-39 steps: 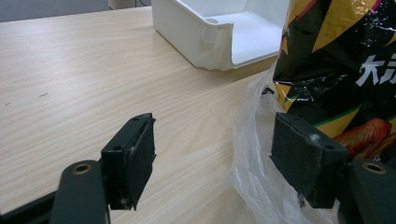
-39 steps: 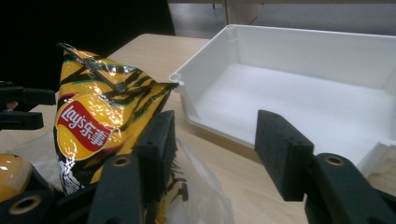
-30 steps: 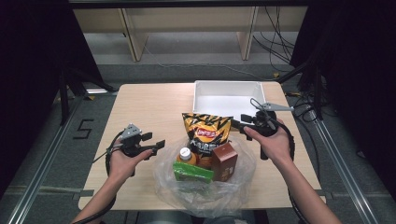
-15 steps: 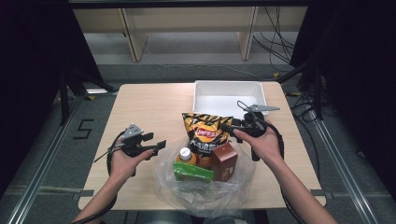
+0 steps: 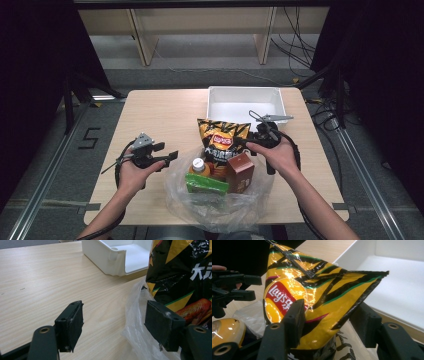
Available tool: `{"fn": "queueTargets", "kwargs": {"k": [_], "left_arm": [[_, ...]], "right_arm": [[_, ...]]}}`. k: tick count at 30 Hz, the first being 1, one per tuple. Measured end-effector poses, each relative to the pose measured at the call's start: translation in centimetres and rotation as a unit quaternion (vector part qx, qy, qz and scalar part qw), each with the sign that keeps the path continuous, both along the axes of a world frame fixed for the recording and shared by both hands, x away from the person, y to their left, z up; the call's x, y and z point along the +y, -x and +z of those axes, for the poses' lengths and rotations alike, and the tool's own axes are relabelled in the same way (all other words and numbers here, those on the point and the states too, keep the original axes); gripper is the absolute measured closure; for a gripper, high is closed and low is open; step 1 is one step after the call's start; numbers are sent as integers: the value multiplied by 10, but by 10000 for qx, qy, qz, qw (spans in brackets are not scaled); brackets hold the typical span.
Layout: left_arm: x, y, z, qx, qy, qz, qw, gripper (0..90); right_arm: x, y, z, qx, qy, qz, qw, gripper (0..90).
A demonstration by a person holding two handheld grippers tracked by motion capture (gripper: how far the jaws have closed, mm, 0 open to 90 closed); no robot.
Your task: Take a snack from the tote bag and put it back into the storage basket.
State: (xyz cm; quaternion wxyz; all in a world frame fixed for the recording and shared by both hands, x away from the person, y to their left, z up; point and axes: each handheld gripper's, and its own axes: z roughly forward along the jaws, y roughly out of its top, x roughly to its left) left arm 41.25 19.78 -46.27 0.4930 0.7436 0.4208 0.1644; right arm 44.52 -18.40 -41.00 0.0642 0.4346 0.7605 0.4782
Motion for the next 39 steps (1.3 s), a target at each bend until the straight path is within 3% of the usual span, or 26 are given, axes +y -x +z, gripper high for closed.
{"fn": "queueTargets", "kwargs": {"k": [3, 6, 11, 16, 18, 20, 22, 27, 30, 39], "left_arm": [[0, 0, 0, 0, 5, 6, 10000, 304], [0, 0, 0, 1, 7, 1, 10000, 304], [-1, 0, -1, 26, 0, 16, 10000, 304], [-2, 0, -1, 32, -39, -2, 10000, 304], [-2, 0, -1, 32, -35, -5, 10000, 304], [-2, 0, -1, 33, -35, -3, 10000, 304], [-2, 0, -2, 33, -32, -3, 10000, 304], [-3, 0, -2, 47, -7, 2, 10000, 305], [-3, 1, -2, 47, -5, 11, 10000, 305], [-3, 0, -2, 27, -31, -41, 10000, 309]], "right_arm": [[-1, -1, -1, -45, 69, 99, 9999, 533], [2, 2, -1, 154, -102, 117, 9998, 603], [0, -1, -2, 91, -95, 270, 9995, 714], [2, 2, 0, 242, -180, 202, 9993, 824], [3, 1, -1, 199, -140, 216, 9995, 848], [2, 0, 0, 46, 5, 264, 9996, 865], [4, 1, 0, 141, -94, 241, 9996, 882], [4, 1, -1, -19, -118, 296, 9995, 900], [6, 5, 1, 233, -397, 180, 9988, 900], [4, 3, 1, 107, -555, 252, 9981, 900]]}}
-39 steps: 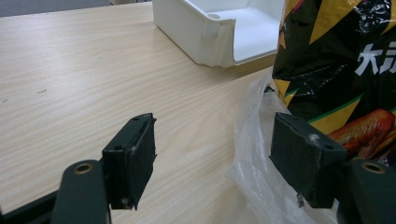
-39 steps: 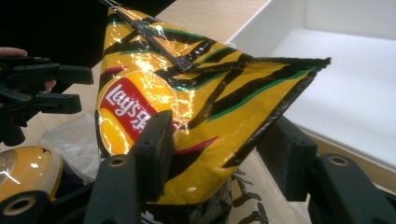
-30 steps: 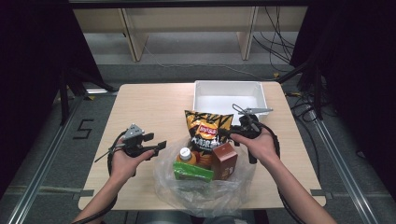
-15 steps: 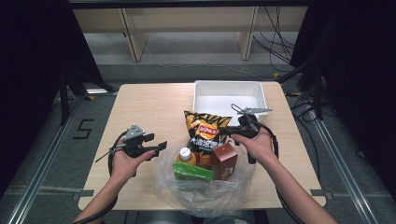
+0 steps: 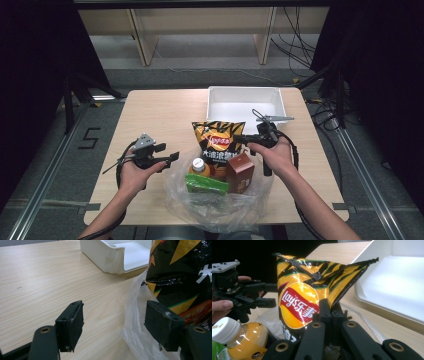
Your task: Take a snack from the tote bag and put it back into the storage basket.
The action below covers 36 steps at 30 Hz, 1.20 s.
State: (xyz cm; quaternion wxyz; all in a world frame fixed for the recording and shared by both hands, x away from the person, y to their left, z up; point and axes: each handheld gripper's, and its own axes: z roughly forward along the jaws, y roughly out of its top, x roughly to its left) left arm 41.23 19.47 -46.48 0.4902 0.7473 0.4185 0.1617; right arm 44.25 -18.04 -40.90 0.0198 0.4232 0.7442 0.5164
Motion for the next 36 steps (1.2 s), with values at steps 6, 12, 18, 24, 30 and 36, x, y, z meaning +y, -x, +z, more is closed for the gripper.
{"fn": "queueTargets", "kwargs": {"k": [6, 12, 18, 24, 30, 36], "left_arm": [[-1, 0, -1, 40, 44, 3, 10000, 313], [-2, 0, -1, 46, 37, -10, 10000, 317], [-2, 0, -1, 47, 22, -79, 10000, 332], [-5, 2, 1, -28, 118, -234, 9997, 395], [-16, 1, 2, -44, 96, -745, 9972, 484], [-26, -7, -3, 13, -206, -942, 9953, 610]], "right_arm": [[-1, 2, 4, 32, -177, 24, 9998, 900], [-1, 4, 7, -10, -279, 113, 9995, 900], [1, 3, 8, -13, -471, 199, 9987, 900], [1, 6, 11, 102, -550, 210, 9982, 900], [1, 4, 7, 37, -508, 194, 9985, 900], [2, 6, 9, 117, -573, 194, 9981, 900]]}}
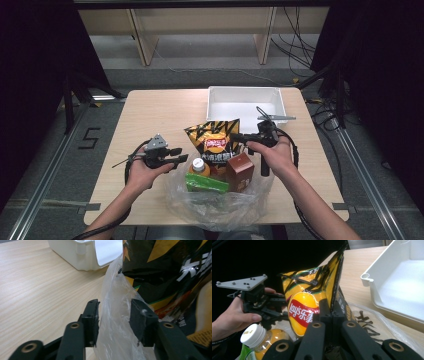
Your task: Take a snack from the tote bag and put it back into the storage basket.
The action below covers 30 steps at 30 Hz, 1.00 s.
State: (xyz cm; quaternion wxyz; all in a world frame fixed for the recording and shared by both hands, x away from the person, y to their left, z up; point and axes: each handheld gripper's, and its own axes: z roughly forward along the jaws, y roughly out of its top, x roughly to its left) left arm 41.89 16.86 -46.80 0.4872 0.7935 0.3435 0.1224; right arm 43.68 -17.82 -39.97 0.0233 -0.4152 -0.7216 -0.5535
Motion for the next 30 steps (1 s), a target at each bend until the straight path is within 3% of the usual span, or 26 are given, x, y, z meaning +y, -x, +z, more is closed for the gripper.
{"fn": "queueTargets", "kwargs": {"k": [3, 4, 7, 12, 14, 15, 16, 18, 19, 20, 21, 23, 25, 30], "left_arm": [[-3, -1, -1, 5, -87, -8, 10000, 702], [-3, -1, -2, -20, -93, 8, 10000, 732], [-4, -3, -4, -55, -144, -53, 9999, 792], [-7, -4, -6, 46, -188, -67, 9998, 864], [-7, -5, -7, 43, -222, -84, 9997, 872], [-7, -5, -8, 74, -231, -102, 9997, 874], [-9, -4, -9, 105, -224, -15, 9997, 876], [-8, -5, -10, 67, -277, -98, 9995, 876], [-9, -5, -11, 93, -284, -113, 9995, 876], [-9, -5, -11, 80, -298, -105, 9995, 876], [-9, -5, -11, 91, -315, -123, 9994, 876], [-10, -4, -12, 100, -291, -81, 9995, 876], [-9, -4, -11, 96, -387, -125, 9991, 876], [-11, -4, -12, 87, -334, -141, 9993, 874]], "right_arm": [[0, 1, 1, -21, -82, -17, 10000, 900], [-1, -1, -1, -183, -37, 10, 9998, 900], [0, 1, 3, 117, -248, 0, 9996, 900], [-2, 0, 6, -108, -309, 17, 9995, 900], [-2, 0, 7, -137, -387, 33, 9992, 900], [-2, 1, 9, -37, -419, -9, 9991, 900], [-2, 1, 10, -80, -439, -32, 9990, 900], [-3, -1, 11, -286, -470, 0, 9985, 900], [-3, 3, 15, 0, -602, -42, 9982, 900], [-4, 0, 16, -219, -591, -41, 9980, 900], [-4, 2, 18, -149, -643, -58, 9978, 900], [-5, 1, 21, -315, -680, -57, 9972, 900], [-5, 2, 24, -380, -763, -58, 9963, 900], [-5, 3, 29, -509, -892, -127, 9946, 900]]}}
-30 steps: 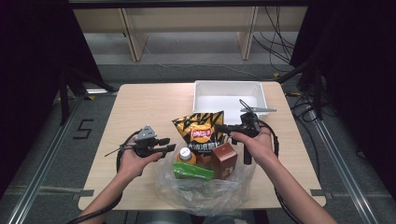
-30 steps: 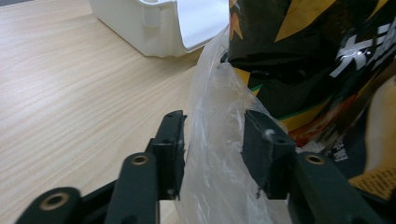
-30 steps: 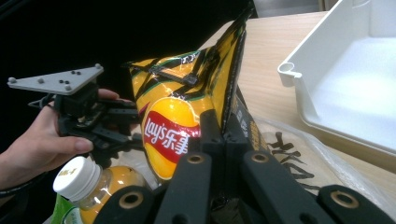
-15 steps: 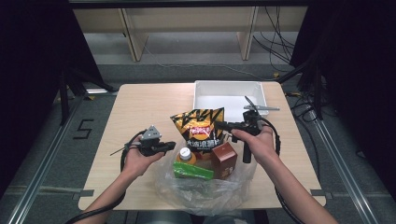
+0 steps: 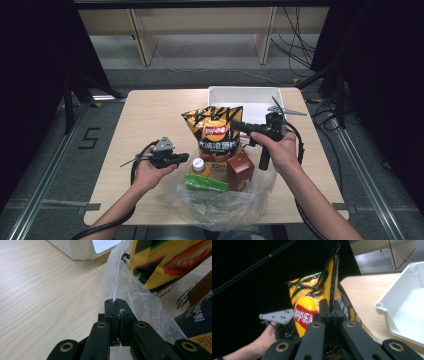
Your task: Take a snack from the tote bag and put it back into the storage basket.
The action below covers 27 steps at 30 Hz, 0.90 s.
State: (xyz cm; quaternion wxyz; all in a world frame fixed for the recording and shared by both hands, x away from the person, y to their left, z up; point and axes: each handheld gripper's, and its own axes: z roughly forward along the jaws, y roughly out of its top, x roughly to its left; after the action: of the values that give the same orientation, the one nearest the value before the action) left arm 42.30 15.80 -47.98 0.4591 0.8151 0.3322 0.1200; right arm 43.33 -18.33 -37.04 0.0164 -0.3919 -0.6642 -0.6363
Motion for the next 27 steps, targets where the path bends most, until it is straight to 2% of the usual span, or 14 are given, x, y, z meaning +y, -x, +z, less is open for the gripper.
{"fn": "queueTargets", "kwargs": {"k": [1, 2, 3, 4, 5, 6, 8, 11, 17, 21, 22, 27], "left_arm": [[0, 0, 0, 8, -11, 4, 10000, 874], [0, 0, 0, 10, -18, 8, 10000, 874], [-1, 1, 0, 31, -7, 43, 10000, 873], [-1, 1, 0, 24, 3, 38, 10000, 873], [-1, 1, 0, 34, -36, 50, 10000, 872], [-1, 1, 0, -32, -28, 16, 10000, 872], [-1, 1, 0, -37, -39, 1, 10000, 868], [-2, 1, 1, -37, -31, -1, 10000, 865], [-1, 1, 1, -49, -37, 48, 10000, 847], [-1, 1, 0, 9, -19, 12, 10000, 839], [-2, 1, 0, 36, 0, 34, 10000, 837], [-2, 1, -1, 17, -7, 35, 10000, 826]], "right_arm": [[0, 0, 1, -24, -51, 3, 10000, 900], [0, 3, 4, 101, -118, -16, 9999, 900], [1, 3, 6, 116, -188, -31, 9998, 900], [0, 1, 6, -57, -157, -38, 9999, 900], [1, 3, 8, -12, -212, -52, 9998, 900], [0, 2, 9, -111, -217, -51, 9997, 900], [2, 4, 11, -36, -307, -67, 9995, 900], [4, 2, 13, -203, -330, -47, 9992, 900], [3, 2, 17, -274, -390, -79, 9988, 900], [0, 2, 22, -239, -448, -110, 9986, 900], [-1, 2, 23, -315, -449, -131, 9984, 900], [-4, 2, 28, -344, -529, -193, 9978, 900]]}}
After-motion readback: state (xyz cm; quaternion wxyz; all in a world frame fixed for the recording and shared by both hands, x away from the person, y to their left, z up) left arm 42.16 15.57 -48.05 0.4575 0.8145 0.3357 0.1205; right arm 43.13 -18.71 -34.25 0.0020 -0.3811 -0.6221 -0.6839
